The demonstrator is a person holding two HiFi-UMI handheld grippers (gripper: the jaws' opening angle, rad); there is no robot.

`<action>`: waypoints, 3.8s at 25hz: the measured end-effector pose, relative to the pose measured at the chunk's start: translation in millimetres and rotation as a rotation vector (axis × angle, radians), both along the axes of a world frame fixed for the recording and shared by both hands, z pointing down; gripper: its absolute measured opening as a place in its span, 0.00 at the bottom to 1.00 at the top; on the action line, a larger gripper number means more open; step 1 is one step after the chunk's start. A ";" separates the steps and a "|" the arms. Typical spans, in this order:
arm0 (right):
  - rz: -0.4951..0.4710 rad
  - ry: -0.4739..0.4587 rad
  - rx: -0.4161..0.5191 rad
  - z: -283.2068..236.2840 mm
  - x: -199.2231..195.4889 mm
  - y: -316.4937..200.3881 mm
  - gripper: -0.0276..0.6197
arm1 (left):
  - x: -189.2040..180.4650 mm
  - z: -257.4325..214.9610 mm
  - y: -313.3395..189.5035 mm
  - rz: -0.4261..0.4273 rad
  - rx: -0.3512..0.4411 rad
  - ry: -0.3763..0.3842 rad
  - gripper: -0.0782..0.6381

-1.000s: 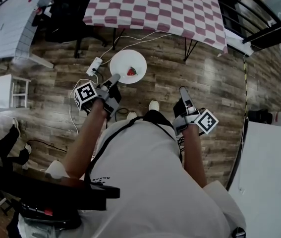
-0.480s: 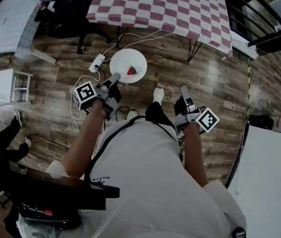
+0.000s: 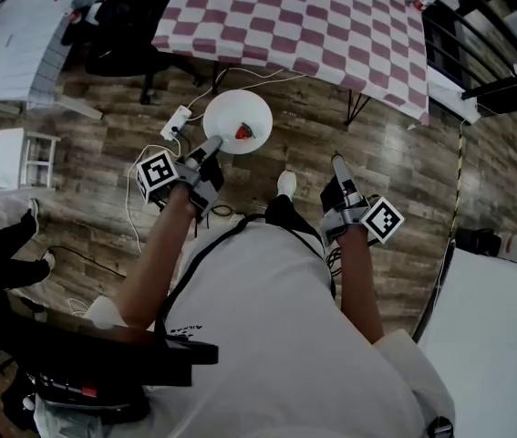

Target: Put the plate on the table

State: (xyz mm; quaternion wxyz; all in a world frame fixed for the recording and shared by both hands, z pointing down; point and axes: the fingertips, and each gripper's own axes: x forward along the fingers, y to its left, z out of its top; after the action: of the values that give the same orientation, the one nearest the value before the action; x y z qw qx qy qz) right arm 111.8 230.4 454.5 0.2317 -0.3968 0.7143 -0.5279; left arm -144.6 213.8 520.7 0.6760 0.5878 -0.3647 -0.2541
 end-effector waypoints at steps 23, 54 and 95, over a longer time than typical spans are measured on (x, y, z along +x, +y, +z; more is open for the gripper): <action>-0.104 -0.020 0.012 -5.0 120.7 -173.4 0.05 | 127.6 -24.6 -158.1 -0.079 0.042 -0.010 0.14; -0.167 -0.023 -0.004 16.0 189.1 -234.4 0.05 | 190.2 -20.4 -216.0 -0.135 0.041 -0.026 0.14; -0.075 -0.014 -0.018 3.4 134.1 -405.3 0.05 | 141.5 -14.4 -414.3 -0.016 0.028 -0.010 0.14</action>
State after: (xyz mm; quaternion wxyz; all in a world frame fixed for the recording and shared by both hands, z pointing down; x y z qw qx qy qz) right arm 245.9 -174.9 457.8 0.2134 -0.3681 0.7222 -0.5454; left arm -3.2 -200.5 506.4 0.6637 0.5957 -0.3691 -0.2615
